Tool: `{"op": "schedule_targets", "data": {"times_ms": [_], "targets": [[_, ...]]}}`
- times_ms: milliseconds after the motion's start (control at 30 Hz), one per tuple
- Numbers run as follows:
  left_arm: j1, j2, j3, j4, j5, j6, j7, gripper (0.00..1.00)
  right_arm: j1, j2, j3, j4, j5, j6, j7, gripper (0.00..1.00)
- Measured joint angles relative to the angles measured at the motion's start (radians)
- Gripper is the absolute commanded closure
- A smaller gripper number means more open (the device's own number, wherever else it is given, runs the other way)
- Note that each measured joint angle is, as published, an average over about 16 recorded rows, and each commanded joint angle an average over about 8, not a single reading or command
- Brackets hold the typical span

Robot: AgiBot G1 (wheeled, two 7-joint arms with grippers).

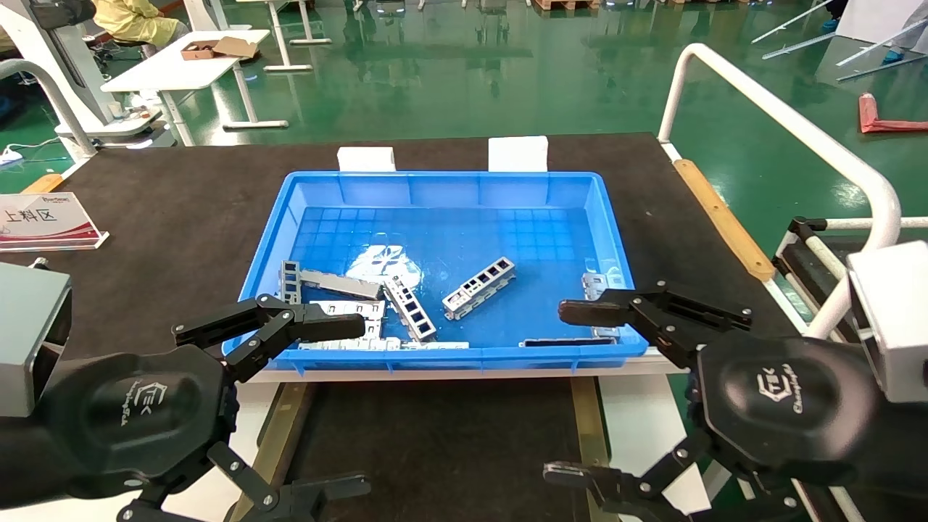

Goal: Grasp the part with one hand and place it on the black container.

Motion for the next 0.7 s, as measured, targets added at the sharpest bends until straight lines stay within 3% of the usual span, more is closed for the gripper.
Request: {"op": "schedule_targets", "data": {"times_ms": [700], "targets": [[0.000, 0.000, 0.000, 0.000, 0.000, 0.000, 0.000, 0.00, 0.000, 0.000, 0.000, 0.000, 0.000, 0.000, 0.000, 0.00]]}}
